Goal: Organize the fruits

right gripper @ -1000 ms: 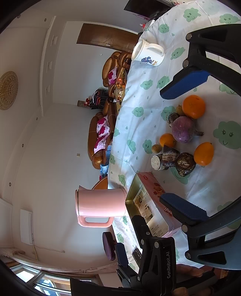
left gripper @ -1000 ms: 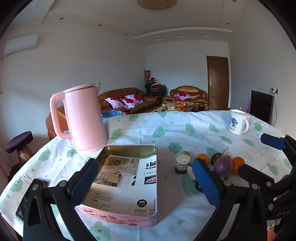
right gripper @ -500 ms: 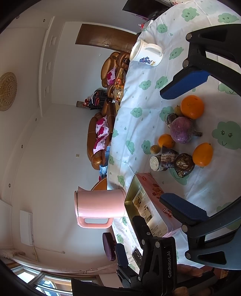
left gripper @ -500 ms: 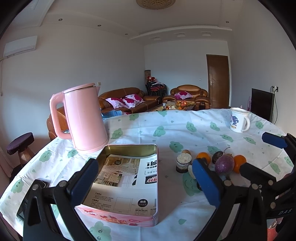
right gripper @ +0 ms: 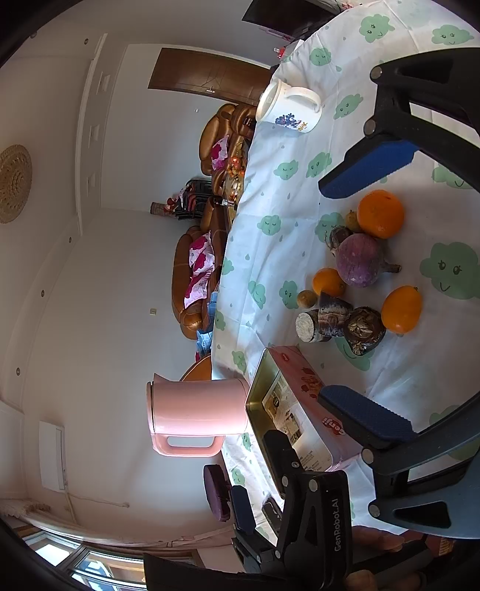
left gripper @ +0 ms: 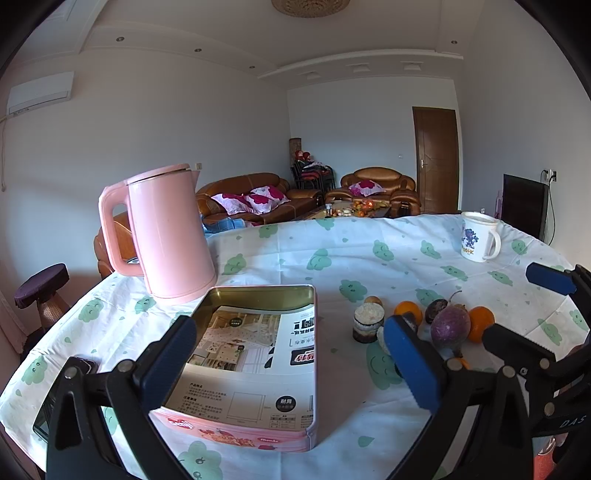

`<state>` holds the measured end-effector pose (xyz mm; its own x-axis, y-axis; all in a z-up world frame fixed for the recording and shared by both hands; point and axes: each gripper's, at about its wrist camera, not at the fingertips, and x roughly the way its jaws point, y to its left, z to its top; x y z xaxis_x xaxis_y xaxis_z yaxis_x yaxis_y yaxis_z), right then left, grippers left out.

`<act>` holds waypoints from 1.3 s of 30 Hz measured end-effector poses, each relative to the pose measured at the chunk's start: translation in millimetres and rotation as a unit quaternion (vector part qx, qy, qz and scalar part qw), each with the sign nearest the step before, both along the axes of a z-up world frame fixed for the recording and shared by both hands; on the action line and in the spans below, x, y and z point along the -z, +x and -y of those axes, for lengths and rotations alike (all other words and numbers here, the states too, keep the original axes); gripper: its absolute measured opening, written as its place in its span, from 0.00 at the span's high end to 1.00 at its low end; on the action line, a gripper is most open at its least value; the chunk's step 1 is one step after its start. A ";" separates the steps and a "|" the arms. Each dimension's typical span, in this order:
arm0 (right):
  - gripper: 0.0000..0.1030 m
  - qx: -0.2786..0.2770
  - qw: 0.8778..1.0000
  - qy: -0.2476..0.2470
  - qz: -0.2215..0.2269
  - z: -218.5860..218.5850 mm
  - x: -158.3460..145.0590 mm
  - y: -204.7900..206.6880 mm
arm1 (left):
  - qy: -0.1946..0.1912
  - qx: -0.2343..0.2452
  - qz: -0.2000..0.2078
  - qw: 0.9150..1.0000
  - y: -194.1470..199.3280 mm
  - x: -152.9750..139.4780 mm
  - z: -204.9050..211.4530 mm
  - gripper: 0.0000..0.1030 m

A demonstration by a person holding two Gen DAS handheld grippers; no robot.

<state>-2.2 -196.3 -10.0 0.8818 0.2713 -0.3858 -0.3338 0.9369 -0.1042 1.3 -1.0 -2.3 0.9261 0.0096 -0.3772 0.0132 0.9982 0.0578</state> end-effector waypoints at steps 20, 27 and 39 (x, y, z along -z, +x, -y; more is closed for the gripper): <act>0.01 0.003 1.000 -0.003 -0.018 0.6 11.7 4.0 | 0.012 -0.004 -0.012 1.000 6.6 17.0 2.1 0.00; 0.02 0.007 0.998 -0.001 -0.065 5.8 36.5 14.9 | 0.014 0.006 -0.031 0.999 11.3 29.4 8.5 0.00; 0.37 -0.030 0.988 -0.009 -0.151 0.5 58.5 30.9 | 0.004 0.038 -0.050 0.998 15.2 36.5 23.4 0.00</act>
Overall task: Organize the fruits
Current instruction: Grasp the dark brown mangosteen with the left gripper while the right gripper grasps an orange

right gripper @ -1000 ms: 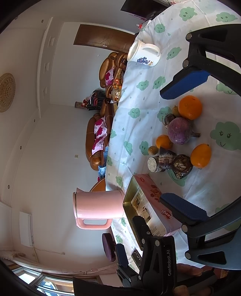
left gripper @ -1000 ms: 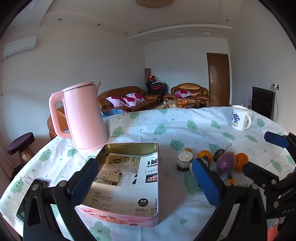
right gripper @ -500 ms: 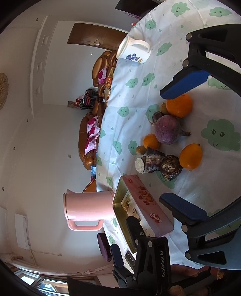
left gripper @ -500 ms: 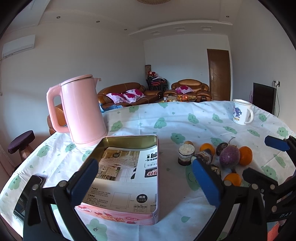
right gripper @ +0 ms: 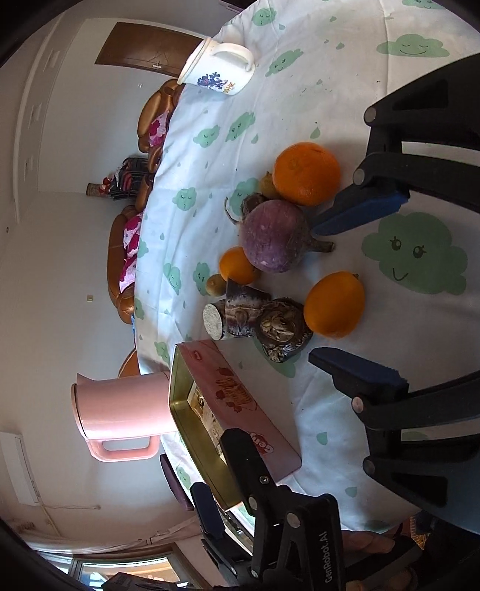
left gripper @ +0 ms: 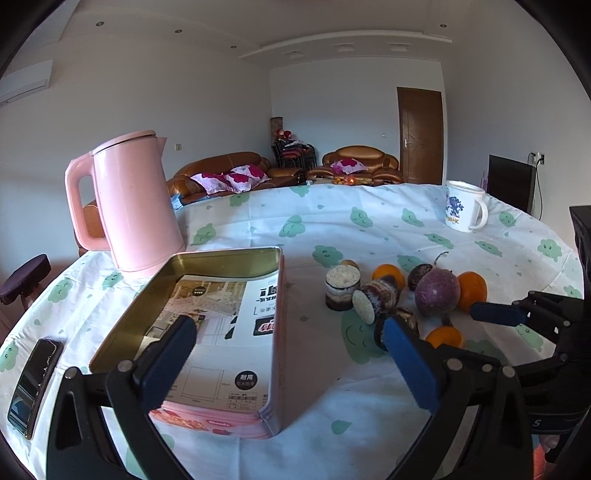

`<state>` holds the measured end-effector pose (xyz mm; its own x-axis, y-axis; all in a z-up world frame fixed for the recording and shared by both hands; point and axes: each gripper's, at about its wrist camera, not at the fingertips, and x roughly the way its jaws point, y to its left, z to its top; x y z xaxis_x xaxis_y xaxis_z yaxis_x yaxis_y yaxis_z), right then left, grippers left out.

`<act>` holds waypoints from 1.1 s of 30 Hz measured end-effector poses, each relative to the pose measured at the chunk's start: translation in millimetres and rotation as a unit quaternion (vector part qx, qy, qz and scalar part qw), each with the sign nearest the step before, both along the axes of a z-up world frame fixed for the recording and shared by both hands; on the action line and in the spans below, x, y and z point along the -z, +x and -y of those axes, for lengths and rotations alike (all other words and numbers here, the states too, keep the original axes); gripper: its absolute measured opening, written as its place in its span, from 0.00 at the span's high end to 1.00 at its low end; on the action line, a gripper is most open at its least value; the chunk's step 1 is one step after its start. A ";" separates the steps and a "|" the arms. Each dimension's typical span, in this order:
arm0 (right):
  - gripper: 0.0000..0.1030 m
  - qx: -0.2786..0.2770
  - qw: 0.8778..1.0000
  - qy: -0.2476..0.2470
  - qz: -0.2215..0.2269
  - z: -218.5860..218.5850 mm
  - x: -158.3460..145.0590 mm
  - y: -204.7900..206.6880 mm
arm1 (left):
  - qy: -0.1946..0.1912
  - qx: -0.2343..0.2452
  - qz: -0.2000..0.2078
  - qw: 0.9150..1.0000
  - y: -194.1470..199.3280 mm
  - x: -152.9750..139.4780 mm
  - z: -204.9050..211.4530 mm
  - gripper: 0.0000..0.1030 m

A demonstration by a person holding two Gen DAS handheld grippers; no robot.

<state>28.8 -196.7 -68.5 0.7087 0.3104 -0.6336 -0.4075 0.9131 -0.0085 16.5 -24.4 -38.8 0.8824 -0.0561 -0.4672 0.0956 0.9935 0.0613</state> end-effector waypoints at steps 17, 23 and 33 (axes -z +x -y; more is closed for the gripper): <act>0.59 0.004 1.000 0.019 -0.016 6.1 2.9 5.4 | 0.001 0.048 -0.023 0.999 6.5 6.3 22.1 0.10; 0.59 0.057 0.998 0.015 0.020 29.6 -4.6 4.1 | 0.002 0.081 -0.050 0.995 15.6 8.5 42.0 0.17; 0.59 0.068 0.997 0.024 0.035 40.7 -6.7 1.3 | 0.004 0.119 -0.132 0.984 50.8 24.5 69.1 0.39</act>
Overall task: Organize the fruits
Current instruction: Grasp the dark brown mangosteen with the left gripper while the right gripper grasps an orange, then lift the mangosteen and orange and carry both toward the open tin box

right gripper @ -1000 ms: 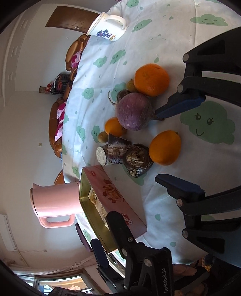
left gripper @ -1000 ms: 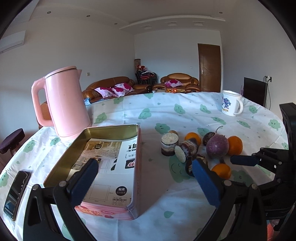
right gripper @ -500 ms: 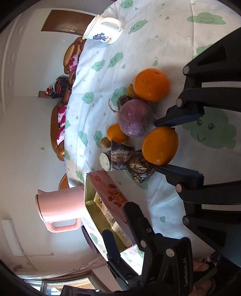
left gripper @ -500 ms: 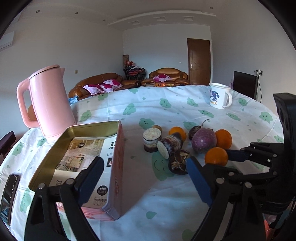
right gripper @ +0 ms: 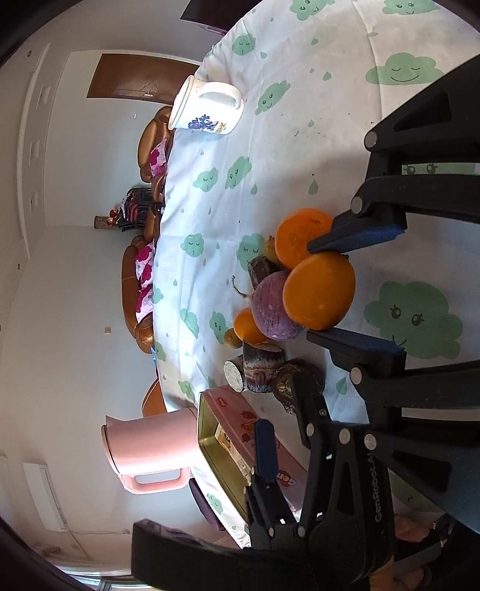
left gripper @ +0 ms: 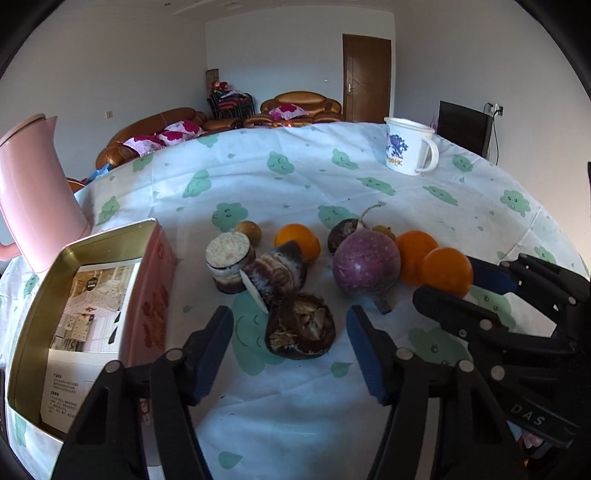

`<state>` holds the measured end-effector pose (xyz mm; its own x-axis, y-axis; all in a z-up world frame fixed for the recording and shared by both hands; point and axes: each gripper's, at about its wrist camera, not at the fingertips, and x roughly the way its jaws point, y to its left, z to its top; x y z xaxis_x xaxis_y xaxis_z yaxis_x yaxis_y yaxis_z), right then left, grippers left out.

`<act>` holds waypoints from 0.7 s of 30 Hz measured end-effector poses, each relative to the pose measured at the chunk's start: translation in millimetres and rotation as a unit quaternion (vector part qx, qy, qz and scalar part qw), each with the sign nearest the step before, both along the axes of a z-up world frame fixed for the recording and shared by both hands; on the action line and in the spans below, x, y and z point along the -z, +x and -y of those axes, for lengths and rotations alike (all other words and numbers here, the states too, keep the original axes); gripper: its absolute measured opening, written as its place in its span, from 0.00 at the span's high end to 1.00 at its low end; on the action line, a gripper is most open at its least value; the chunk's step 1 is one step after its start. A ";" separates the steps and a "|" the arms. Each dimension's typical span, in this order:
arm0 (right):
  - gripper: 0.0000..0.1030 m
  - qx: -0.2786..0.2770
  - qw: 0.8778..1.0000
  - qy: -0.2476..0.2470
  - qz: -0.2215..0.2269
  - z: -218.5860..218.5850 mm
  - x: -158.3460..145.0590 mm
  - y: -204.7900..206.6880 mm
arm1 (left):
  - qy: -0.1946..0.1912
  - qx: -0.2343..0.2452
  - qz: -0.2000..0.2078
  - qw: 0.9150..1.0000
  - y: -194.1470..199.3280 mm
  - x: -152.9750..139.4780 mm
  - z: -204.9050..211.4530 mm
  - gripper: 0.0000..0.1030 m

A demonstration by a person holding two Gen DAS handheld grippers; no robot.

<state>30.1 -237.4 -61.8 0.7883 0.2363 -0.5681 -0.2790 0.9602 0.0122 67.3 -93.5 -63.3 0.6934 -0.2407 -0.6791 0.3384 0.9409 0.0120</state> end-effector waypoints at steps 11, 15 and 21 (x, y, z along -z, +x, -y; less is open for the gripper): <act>0.59 -0.005 1.000 -0.011 -0.001 -2.4 1.6 0.7 | -0.027 0.012 -0.060 0.998 17.1 15.6 -0.5 0.56; 0.59 -0.005 1.000 -0.015 0.002 -4.1 1.6 -0.4 | -0.028 0.016 -0.053 0.998 14.6 13.2 -0.6 0.57; 0.59 -0.006 1.000 -0.014 0.007 -3.4 1.2 -1.3 | -0.029 0.022 -0.034 0.999 9.4 9.0 -0.1 0.57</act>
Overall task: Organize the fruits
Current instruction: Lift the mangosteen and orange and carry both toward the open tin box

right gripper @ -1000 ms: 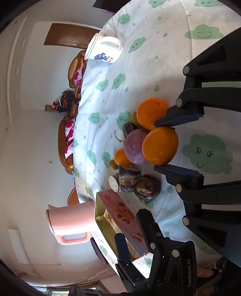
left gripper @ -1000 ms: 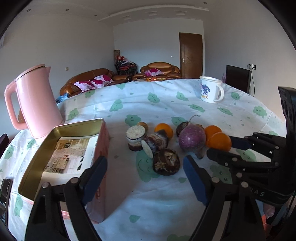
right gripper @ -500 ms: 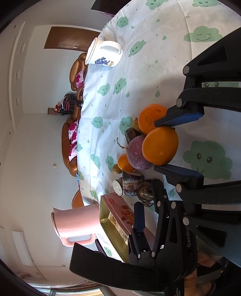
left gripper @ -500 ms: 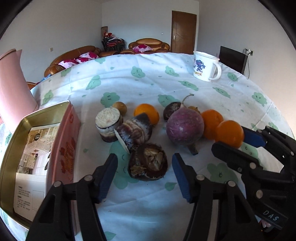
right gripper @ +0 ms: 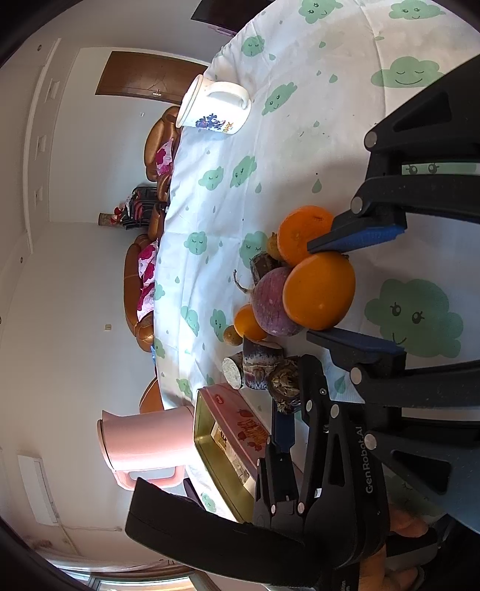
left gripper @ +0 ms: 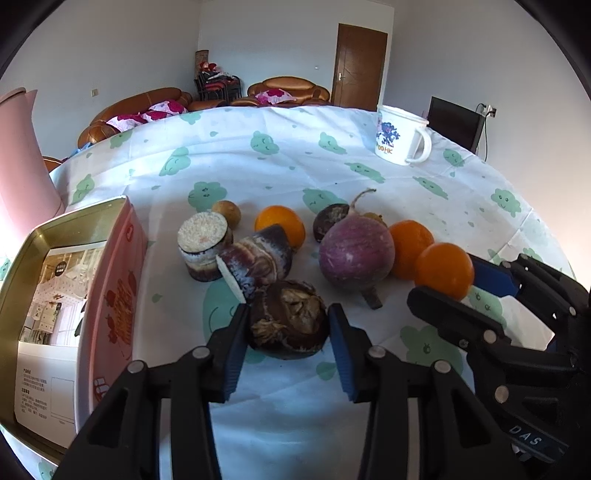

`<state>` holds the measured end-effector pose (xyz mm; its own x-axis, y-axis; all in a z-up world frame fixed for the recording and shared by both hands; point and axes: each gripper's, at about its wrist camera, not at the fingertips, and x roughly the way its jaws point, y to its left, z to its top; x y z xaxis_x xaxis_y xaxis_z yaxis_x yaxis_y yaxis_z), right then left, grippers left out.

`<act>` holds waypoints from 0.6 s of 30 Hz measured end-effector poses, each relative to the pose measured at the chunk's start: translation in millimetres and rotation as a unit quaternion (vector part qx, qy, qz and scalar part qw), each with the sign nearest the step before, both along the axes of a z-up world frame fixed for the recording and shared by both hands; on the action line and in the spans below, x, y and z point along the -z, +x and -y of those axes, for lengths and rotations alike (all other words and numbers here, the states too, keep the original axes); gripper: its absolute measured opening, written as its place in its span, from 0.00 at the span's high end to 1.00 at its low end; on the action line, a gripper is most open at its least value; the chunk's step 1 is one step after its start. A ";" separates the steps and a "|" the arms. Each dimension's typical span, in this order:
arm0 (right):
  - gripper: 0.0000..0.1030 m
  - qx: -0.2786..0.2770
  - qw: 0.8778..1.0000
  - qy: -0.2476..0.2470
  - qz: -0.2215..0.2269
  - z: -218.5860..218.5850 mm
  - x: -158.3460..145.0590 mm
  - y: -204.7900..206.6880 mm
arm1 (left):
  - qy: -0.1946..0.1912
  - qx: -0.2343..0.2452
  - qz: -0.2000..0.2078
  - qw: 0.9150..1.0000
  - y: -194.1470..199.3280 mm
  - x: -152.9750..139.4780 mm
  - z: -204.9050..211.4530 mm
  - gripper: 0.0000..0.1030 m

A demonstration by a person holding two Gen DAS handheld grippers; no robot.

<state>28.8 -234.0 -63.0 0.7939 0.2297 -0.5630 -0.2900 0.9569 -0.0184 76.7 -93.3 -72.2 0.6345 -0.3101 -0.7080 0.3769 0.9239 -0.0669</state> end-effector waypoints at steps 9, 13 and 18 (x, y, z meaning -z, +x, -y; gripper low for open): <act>0.59 0.002 1.000 0.001 0.017 0.2 -2.3 -5.3 | -0.010 -0.001 0.041 0.999 -10.6 -9.4 -3.6 0.57; 0.59 0.000 1.000 0.001 0.027 0.6 -3.5 -8.7 | -0.012 -0.005 0.058 0.998 -15.6 -12.7 -4.9 0.57; 0.59 0.000 0.999 0.000 0.035 0.4 -4.7 -10.5 | -0.018 -0.013 0.073 0.997 -19.6 -15.2 -6.4 0.57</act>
<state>18.3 -234.4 -58.3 0.8319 0.2297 -0.5052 -0.2876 0.9570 -0.0385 57.1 -86.9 -57.1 0.7385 -0.3153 -0.5960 0.3611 0.9314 -0.0454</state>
